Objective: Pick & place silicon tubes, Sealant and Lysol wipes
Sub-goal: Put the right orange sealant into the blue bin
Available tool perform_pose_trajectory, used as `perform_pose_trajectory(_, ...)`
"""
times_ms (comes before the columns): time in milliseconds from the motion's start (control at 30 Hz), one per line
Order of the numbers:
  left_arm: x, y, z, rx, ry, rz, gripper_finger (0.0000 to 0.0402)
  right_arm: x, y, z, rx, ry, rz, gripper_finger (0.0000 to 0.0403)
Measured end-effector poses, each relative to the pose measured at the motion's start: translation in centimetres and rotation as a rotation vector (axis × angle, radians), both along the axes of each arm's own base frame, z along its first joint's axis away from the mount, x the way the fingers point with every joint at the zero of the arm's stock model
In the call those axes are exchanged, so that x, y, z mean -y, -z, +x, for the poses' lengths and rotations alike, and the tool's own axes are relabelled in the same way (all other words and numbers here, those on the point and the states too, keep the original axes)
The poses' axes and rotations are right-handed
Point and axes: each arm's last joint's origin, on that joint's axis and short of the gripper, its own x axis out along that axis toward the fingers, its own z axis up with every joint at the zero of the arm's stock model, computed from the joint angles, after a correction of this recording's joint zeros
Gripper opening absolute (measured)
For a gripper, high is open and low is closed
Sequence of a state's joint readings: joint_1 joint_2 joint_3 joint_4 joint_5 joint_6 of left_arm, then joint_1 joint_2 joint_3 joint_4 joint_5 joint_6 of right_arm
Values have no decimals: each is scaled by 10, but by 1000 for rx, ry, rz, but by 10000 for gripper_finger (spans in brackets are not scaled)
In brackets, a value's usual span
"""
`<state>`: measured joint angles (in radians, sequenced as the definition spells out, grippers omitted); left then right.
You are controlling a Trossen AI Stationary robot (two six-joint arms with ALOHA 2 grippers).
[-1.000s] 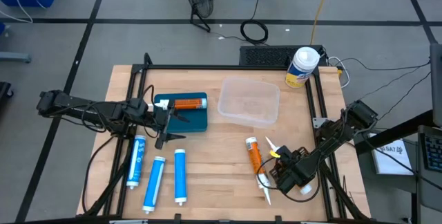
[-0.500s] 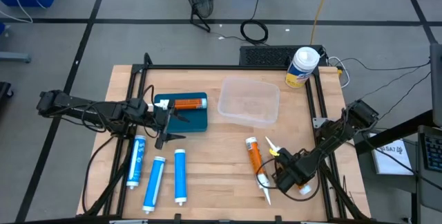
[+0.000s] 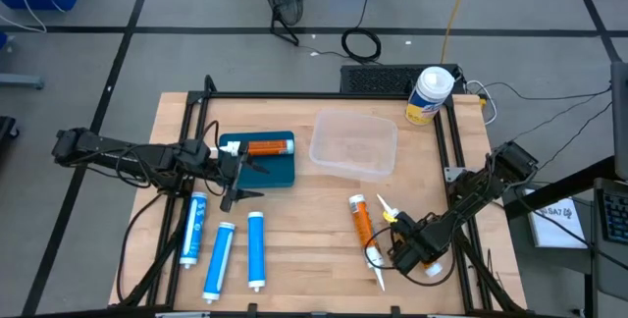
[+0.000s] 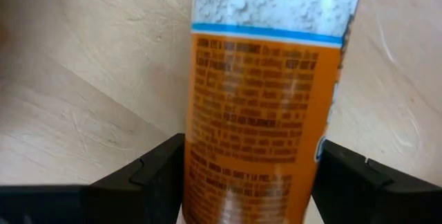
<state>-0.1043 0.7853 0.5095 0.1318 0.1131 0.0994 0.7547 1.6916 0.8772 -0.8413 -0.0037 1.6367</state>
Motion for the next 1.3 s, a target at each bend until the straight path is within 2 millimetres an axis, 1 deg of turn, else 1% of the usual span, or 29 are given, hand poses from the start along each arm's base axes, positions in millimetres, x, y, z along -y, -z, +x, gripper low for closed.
perform_pose_trajectory(400,0,0,0,0,0,0,273,1,0,1,21,-6,-22,254)
perform_pose_trajectory(700,0,0,0,0,0,0,280,1,0,1,23,-6,-24,254)
perform_pose_trajectory(900,0,0,0,0,0,0,274,1,0,1,31,-8,-31,254)
perform_pose_trajectory(1167,0,0,0,0,0,0,286,1,0,2,41,-9,-35,254)
perform_pose_trajectory(1300,0,0,0,0,0,0,284,1,0,2,41,-9,-35,254)
